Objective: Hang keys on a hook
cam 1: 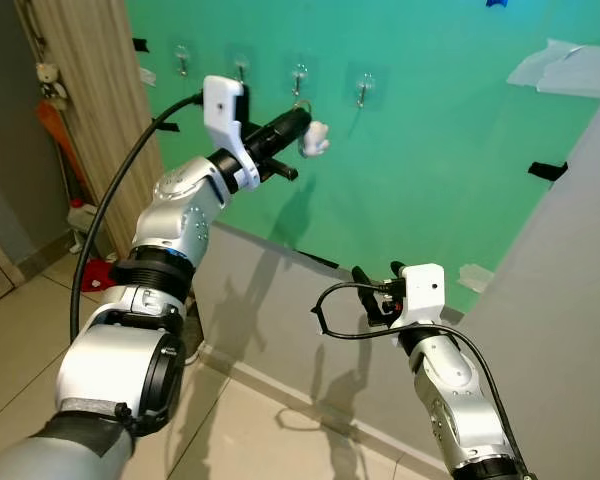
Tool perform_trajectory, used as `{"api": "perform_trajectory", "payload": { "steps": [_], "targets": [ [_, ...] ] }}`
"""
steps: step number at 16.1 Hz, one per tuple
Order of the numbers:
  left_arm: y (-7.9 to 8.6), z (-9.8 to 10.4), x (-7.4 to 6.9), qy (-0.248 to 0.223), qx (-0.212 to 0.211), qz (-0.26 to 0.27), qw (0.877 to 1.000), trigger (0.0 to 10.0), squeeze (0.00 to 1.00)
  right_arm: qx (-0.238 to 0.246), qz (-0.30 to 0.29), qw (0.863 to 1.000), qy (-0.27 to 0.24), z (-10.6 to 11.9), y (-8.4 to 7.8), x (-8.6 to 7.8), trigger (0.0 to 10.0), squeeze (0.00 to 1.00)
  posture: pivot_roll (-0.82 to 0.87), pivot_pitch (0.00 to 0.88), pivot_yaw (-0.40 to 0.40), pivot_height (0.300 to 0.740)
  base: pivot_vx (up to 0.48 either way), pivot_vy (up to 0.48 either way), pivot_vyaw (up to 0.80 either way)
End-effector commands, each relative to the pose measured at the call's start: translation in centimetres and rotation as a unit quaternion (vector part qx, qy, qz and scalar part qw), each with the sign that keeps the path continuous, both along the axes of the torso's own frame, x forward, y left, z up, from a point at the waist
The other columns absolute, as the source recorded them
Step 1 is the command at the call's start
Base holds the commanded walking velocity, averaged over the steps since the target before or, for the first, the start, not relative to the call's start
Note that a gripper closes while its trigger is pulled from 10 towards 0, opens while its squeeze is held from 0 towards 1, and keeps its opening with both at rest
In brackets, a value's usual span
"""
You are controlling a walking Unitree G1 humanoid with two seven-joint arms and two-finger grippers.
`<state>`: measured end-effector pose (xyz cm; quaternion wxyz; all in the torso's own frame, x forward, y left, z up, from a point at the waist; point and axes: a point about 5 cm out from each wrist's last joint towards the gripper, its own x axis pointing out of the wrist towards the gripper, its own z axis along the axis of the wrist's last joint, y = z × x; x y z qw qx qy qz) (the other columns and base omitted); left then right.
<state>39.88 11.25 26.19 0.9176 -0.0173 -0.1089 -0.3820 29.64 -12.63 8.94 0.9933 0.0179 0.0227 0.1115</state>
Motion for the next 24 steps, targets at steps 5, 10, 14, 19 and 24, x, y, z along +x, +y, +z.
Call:
{"api": "perform_trajectory", "payload": {
  "steps": [5, 10, 14, 19, 24],
  "targets": [
    [2.4, -4.1, -3.6, -0.032, 0.091, 0.097, 0.991, 10.0, 0.00, -0.023, -0.098, 0.994, -0.051, 2.5, -2.6, -2.3, 10.0, 0.00, -0.11, 0.000, 0.021, 0.740, 0.000, 0.000, 0.00],
    [-0.4, -2.8, -7.5, -0.180, 0.061, 0.172, 0.967, 10.0, 0.00, -0.045, -0.175, 0.979, -0.095, 4.0, -4.6, -4.4, 10.0, 0.00, -0.10, 0.000, 0.003, 0.740, 0.000, 0.000, 0.00],
    [-3.5, -3.7, -6.6, -0.081, 0.092, 0.027, 0.992, 10.0, 0.00, -0.035, -0.155, 0.984, -0.075, 3.6, -3.7, -3.7, 10.0, 0.00, -0.11, 0.000, 0.009, 0.740, 0.000, 0.000, 0.00],
    [-1.9, 1.4, -3.2, -0.053, 0.011, 0.002, 0.999, 10.0, 0.00, -0.035, -0.146, 0.987, -0.066, 3.2, -3.4, -3.7, 10.0, 0.00, -0.14, 0.000, 0.025, 0.740, 0.000, 0.000, 0.00],
    [-2.4, 2.5, -2.8, -0.027, -0.017, -0.080, 0.996, 10.0, 0.00, -0.041, -0.140, 0.987, -0.060, 3.1, -3.5, -3.8, 10.0, 0.00, -0.16, 0.000, 0.032, 0.740, 0.000, 0.000, 0.00]
  ]
}}
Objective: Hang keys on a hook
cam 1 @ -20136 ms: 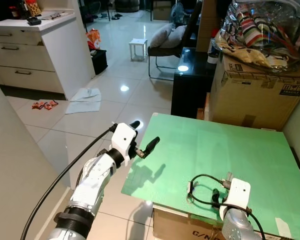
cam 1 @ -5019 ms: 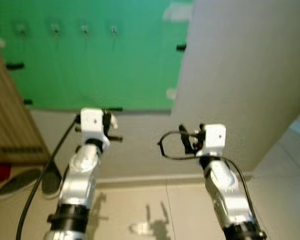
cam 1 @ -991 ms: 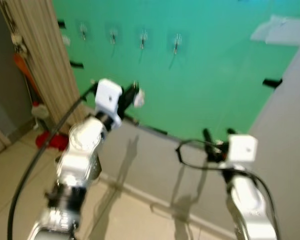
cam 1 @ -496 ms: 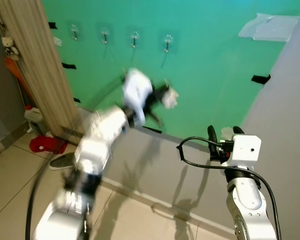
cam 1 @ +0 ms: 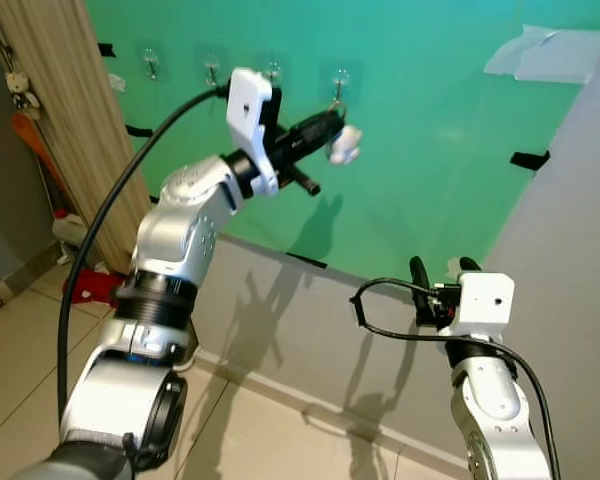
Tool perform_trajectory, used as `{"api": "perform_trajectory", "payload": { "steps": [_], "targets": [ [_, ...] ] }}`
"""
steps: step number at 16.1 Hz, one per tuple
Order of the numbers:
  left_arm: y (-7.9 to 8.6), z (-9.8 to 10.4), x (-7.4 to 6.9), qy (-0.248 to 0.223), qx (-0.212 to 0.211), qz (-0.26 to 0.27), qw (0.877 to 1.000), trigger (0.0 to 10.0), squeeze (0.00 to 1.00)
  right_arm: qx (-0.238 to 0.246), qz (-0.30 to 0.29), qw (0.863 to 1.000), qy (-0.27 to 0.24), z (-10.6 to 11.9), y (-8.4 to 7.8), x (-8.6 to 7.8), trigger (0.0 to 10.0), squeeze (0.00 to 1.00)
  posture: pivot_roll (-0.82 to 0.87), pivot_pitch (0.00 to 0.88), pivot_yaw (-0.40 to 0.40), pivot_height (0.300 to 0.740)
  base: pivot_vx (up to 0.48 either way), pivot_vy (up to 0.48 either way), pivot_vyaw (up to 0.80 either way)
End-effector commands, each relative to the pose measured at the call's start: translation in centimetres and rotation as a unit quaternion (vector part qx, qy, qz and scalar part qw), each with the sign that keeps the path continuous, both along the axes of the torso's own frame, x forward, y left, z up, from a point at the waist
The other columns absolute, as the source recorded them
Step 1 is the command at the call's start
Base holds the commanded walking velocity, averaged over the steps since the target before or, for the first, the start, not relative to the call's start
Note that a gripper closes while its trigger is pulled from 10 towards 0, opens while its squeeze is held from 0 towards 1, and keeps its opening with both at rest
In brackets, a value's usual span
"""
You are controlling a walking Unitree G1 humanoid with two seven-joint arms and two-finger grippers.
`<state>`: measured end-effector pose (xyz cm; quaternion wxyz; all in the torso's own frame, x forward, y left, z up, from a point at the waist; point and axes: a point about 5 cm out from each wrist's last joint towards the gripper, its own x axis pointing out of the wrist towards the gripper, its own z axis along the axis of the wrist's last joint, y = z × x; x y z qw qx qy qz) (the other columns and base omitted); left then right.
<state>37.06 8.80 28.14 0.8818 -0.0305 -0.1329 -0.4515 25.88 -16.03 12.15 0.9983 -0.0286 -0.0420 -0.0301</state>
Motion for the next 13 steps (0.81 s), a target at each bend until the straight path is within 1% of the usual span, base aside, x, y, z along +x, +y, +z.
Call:
{"api": "perform_trajectory", "payload": {
  "steps": [1, 2, 3, 6, 8, 11, 13],
  "targets": [
    [0.1, 0.5, 0.2, -0.003, -0.004, -0.003, 1.000, 10.0, 0.00, 0.002, 0.001, 1.000, 0.007, -0.1, -0.1, 0.0, 10.0, 0.00, -0.16, 0.000, 0.033, 0.740, 0.000, 0.000, 0.00],
    [0.6, 0.5, 0.7, 0.020, -0.044, -0.005, 0.999, 10.0, 0.00, 0.001, 0.003, 1.000, 0.008, -0.1, 0.0, 0.0, 10.0, 0.00, -0.17, 0.000, 0.038, 0.740, 0.000, 0.000, 0.00],
    [1.1, 0.2, 1.1, 0.032, -0.059, 0.001, 0.998, 10.0, 0.00, 0.000, 0.004, 1.000, 0.008, -0.1, -0.1, 0.0, 10.0, 0.00, -0.17, 0.000, 0.039, 0.740, 0.000, 0.000, 0.00],
    [1.8, -0.2, 1.9, 0.046, -0.065, 0.011, 0.997, 10.0, 0.00, 0.000, 0.004, 1.000, 0.009, -0.1, -0.1, 0.0, 10.0, 0.00, -0.17, 0.000, 0.039, 0.740, 0.000, 0.000, 0.00],
    [2.2, -0.3, 2.3, 0.061, -0.090, 0.006, 0.994, 10.0, 0.00, 0.000, 0.004, 1.000, 0.010, -0.1, -0.1, 0.0, 10.0, 0.00, -0.17, 0.000, 0.037, 0.740, 0.000, 0.000, 0.00],
    [2.2, -0.1, 2.7, 0.055, -0.084, 0.000, 0.995, 10.0, 0.00, -0.001, 0.008, 1.000, 0.010, -0.1, 0.1, 0.0, 10.0, 0.00, -0.18, 0.000, 0.046, 0.740, 0.000, 0.000, 0.00],
    [1.9, 0.1, 2.9, 0.048, -0.075, -0.010, 0.996, 10.0, 0.00, 0.000, 0.004, 1.000, 0.012, -0.2, 0.0, -0.1, 10.0, 0.00, -0.19, 0.000, 0.052, 0.740, 0.000, 0.000, 0.00]
  ]
}}
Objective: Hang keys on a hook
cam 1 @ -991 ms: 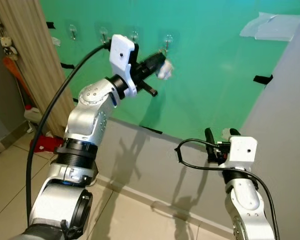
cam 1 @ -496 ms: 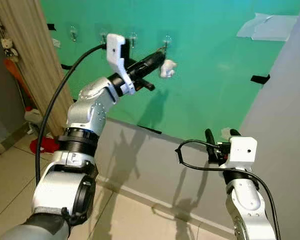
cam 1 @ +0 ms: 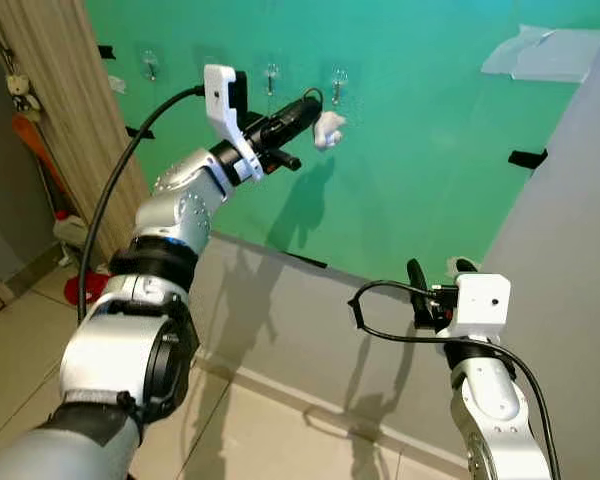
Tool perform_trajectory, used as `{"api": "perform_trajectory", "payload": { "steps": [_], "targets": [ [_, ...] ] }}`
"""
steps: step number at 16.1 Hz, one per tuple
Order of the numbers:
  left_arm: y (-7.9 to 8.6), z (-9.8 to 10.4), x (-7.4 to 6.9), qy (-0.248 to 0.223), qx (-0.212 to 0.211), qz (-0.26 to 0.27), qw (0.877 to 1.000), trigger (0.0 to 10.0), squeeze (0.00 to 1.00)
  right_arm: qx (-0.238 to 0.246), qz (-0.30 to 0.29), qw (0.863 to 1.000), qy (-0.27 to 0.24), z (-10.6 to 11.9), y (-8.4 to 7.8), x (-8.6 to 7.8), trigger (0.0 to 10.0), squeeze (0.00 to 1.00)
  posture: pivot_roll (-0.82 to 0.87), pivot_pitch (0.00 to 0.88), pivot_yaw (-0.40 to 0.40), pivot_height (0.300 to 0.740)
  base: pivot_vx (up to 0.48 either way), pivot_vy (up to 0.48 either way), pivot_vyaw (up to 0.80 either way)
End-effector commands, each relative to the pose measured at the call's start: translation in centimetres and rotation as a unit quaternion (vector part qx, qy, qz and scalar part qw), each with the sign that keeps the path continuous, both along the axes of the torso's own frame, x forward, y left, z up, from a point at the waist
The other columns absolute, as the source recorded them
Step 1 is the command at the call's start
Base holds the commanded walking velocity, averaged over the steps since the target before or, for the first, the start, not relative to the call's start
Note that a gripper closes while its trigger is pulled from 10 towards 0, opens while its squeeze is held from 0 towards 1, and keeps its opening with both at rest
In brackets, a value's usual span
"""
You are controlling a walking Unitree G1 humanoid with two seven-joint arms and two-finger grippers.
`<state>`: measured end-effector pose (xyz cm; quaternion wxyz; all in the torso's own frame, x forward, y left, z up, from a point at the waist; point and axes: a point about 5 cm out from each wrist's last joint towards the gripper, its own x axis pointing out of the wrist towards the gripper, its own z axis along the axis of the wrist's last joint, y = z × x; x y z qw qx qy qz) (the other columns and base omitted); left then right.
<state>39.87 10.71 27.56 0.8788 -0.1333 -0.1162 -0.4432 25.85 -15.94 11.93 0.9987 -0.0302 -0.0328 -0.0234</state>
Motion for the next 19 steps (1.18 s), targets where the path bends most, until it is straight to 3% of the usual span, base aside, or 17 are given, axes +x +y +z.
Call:
{"api": "perform_trajectory", "payload": {
  "steps": [1, 12, 19],
  "targets": [
    [-0.2, 0.6, 0.1, -0.012, 0.014, -0.004, 1.000, 10.0, 0.00, 0.002, -0.003, 1.000, 0.002, 0.0, -0.1, -0.1, 10.0, 0.00, -0.19, 0.000, 0.053, 0.740, 0.000, 0.000, 0.00],
    [-1.8, 0.9, 0.7, -0.009, 0.035, -0.014, 0.999, 10.0, 0.00, 0.002, -0.009, 1.000, 0.007, -0.3, -0.2, -0.7, 10.0, 0.00, -0.22, 0.000, 0.074, 0.740, 0.000, 0.000, 0.00],
    [-1.2, 1.5, 1.0, 0.013, -0.023, -0.004, 1.000, 10.0, 0.00, 0.002, -0.012, 1.000, 0.012, -0.5, -0.3, -0.9, 10.0, 0.00, -0.23, 0.000, 0.078, 0.740, 0.000, 0.000, 0.00]
  ]
}}
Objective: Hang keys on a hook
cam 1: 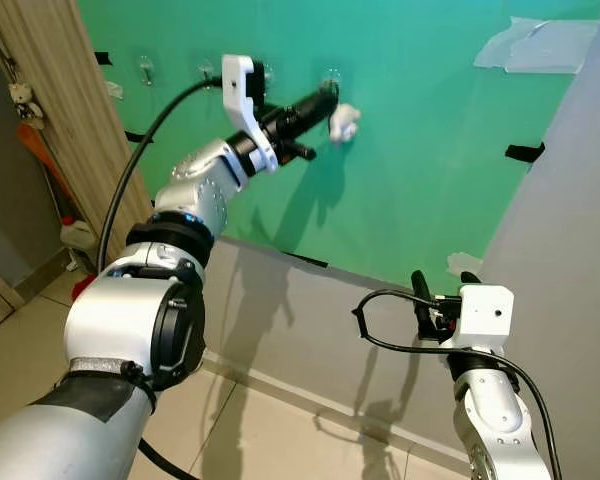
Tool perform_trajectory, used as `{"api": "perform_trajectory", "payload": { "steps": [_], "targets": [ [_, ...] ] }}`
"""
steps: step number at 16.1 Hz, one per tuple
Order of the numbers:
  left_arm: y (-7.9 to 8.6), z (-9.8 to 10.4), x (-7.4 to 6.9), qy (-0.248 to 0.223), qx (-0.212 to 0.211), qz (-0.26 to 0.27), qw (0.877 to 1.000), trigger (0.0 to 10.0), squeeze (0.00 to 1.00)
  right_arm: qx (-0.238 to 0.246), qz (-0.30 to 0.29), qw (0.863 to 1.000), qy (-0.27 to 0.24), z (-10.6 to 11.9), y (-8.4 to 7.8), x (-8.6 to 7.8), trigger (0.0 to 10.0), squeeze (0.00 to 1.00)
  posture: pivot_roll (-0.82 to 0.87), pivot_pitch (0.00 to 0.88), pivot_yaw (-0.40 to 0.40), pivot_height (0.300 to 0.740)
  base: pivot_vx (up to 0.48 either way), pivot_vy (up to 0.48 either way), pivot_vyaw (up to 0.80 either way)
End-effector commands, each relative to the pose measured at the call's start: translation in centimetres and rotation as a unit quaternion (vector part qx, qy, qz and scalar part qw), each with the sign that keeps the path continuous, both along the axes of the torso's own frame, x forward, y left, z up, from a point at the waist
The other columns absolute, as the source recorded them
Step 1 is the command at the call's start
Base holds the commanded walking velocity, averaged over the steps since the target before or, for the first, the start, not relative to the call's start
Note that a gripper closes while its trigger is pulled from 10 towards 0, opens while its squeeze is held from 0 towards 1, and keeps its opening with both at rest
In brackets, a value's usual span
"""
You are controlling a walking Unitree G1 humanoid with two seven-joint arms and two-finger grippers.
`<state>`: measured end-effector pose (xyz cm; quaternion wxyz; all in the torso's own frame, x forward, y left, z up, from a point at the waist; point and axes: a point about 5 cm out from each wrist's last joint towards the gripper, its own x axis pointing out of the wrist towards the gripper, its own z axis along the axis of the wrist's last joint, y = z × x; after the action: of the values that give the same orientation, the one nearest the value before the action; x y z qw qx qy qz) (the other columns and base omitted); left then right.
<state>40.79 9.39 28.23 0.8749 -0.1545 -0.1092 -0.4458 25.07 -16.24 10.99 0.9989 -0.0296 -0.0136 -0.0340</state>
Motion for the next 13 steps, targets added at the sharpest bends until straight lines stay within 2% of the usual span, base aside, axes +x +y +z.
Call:
{"api": "perform_trajectory", "payload": {
  "steps": [1, 7, 13],
  "targets": [
    [0.11, 0.77, 0.13, -0.001, -0.008, 0.005, 1.000, 10.0, 0.00, 0.001, 0.000, 1.000, -0.006, 0.38, 0.01, -0.09, 10.0, 0.00, -0.23, 0.000, 0.077, 0.740, 0.000, 0.000, 0.00],
    [0.31, 0.26, 0.38, 0.037, -0.039, 0.017, 0.998, 10.0, 0.00, 0.002, 0.006, 1.000, -0.003, 0.24, 0.28, -0.08, 10.0, 0.00, -0.22, 0.000, 0.074, 0.740, 0.000, 0.000, 0.00],
    [-0.01, 0.14, 0.55, 0.058, -0.028, 0.027, 0.998, 10.0, 0.00, 0.002, 0.008, 1.000, 0.001, 0.11, 0.36, -0.19, 10.0, 0.00, -0.24, 0.000, 0.079, 0.740, 0.000, 0.000, 0.00]
  ]
}}
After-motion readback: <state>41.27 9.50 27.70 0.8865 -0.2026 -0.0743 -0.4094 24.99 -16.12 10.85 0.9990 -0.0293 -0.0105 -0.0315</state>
